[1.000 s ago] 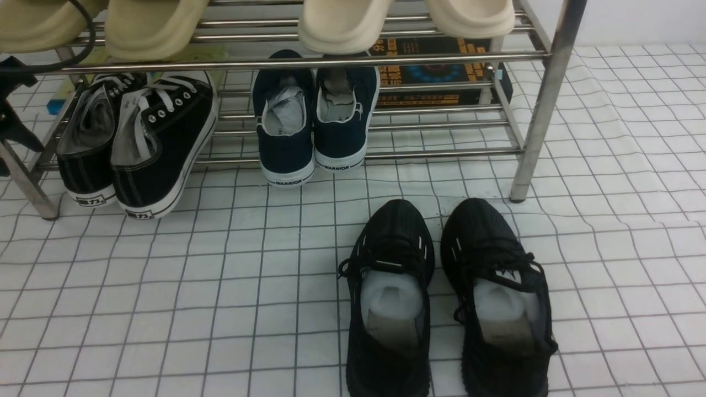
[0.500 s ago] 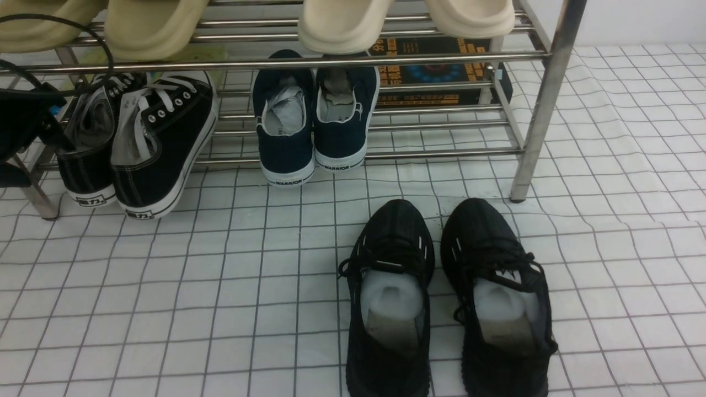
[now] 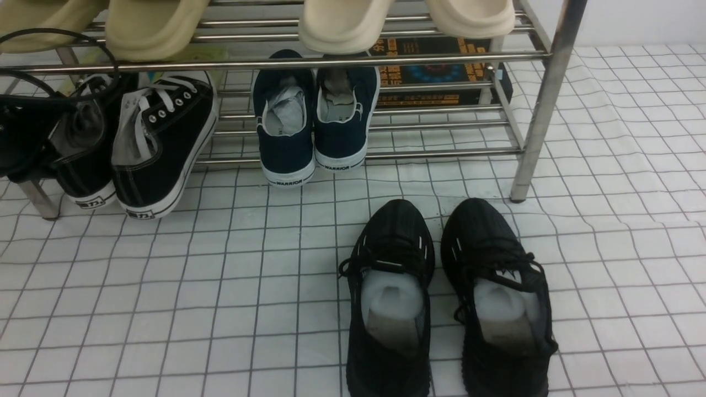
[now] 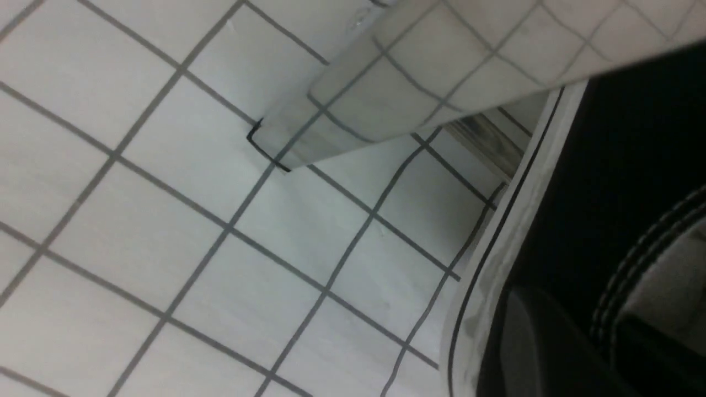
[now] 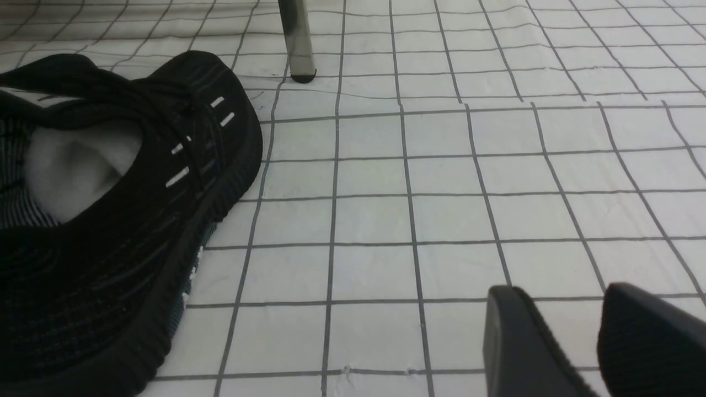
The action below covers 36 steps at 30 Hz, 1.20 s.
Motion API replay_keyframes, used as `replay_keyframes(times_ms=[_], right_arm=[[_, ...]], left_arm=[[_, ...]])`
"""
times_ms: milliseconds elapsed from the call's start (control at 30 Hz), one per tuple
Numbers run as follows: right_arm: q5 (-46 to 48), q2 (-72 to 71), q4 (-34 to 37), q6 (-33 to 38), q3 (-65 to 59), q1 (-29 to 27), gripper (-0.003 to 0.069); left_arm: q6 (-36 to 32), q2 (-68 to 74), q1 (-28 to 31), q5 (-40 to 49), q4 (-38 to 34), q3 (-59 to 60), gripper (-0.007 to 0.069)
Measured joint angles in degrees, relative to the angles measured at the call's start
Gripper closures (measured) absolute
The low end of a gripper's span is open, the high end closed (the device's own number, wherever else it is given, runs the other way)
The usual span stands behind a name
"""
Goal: Take the shoes off the shelf with your hand from the white checkered tablecloth.
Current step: 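Set the held shoe down on the floor in front of the rack with the left gripper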
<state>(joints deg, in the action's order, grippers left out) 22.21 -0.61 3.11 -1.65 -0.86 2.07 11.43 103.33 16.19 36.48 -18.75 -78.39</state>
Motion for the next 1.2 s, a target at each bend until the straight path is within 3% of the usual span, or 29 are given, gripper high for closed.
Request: replay_keyframes(times_ms=[233,467,600,933,1200], right_arm=[[0.00,0.00,0.00,0.00,0.00,0.00,0.0420],[0.00,0.00,0.00,0.00,0.00,0.00,0.0420],[0.00,0.00,0.00,0.00,0.00,0.00,0.0420],[0.00,0.00,0.00,0.00,0.00,0.00,0.0420],[0.00,0.00,0.00,0.00,0.00,0.00,0.0420]], left_arm=[[1.39,-5.67,1.77,8.82,2.18,0.42,0.0604],[1.39,-15.46,3.04,25.29,14.57,0.47,0.0605],[1.39,-21.06,3.10,31.36,17.48,2.19,0.0604],[1.78,-30.08,3.10,28.82,17.86,18.38,0.0604],[2.40,-29.94,3.10,16.75,17.73,30.47,0.0600]])
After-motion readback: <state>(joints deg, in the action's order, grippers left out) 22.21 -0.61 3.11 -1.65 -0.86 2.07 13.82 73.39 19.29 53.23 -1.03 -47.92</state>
